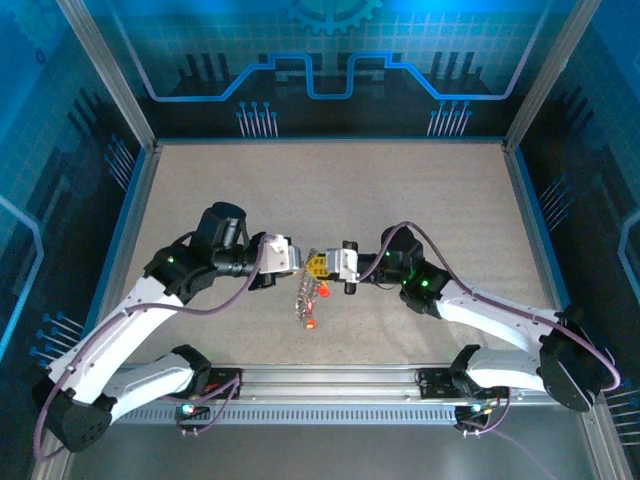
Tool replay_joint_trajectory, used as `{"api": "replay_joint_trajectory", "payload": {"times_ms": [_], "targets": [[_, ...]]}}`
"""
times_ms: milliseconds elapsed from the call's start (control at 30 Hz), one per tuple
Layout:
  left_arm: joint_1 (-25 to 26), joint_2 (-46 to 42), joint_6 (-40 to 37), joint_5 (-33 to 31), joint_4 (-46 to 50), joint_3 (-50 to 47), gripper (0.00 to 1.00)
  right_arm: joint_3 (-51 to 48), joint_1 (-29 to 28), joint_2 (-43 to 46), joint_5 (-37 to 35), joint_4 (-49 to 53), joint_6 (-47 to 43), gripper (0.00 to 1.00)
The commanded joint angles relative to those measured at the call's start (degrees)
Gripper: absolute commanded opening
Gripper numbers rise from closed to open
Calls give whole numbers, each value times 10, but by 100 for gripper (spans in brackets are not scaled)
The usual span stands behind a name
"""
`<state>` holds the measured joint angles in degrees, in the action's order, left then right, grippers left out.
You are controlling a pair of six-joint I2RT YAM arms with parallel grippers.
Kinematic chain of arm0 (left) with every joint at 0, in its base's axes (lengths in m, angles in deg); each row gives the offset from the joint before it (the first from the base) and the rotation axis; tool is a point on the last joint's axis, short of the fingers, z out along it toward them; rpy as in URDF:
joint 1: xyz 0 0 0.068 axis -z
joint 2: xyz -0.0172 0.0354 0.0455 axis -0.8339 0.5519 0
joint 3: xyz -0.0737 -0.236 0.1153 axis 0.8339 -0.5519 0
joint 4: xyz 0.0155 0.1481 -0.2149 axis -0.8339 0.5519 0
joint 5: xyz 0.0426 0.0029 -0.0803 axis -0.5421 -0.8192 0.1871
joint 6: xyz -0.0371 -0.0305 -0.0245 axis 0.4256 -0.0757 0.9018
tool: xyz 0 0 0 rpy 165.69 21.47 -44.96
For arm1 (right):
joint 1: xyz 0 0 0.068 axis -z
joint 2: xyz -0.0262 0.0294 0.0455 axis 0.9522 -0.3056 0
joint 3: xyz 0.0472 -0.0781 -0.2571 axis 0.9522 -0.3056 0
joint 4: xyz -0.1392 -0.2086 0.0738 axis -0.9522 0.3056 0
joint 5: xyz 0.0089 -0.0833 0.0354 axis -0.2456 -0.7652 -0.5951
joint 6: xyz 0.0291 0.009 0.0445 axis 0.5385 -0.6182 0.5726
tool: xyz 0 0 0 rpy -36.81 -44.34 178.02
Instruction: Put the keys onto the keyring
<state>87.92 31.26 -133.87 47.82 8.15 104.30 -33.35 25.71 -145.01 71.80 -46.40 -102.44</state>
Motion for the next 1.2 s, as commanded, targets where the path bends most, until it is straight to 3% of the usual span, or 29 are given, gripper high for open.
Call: {"api": "replay_joint_trajectory", "payload": {"times_ms": [0,333,600,900,933,967,1167], "targets": [[10,15,-72,-43,49,43,0,23,-17,-11,-59,60,-50,0],[67,66,-173,-162,49,84,0,40,-14,-65,-84,61,-23,1],[78,76,-284,-220,7,85,0,-36,43,-42,-24,-72,66,32],[90,129,-383,-294,-61,103,0,-101,90,19,-20,-146,93,39],[91,138,-394,-302,-61,107,0,-105,94,30,-26,-147,95,42],[93,147,-404,-312,-61,112,0,-112,98,43,-35,-147,97,98],[122,193,-459,-403,-87,134,0,-160,133,101,-121,-157,126,100]]}}
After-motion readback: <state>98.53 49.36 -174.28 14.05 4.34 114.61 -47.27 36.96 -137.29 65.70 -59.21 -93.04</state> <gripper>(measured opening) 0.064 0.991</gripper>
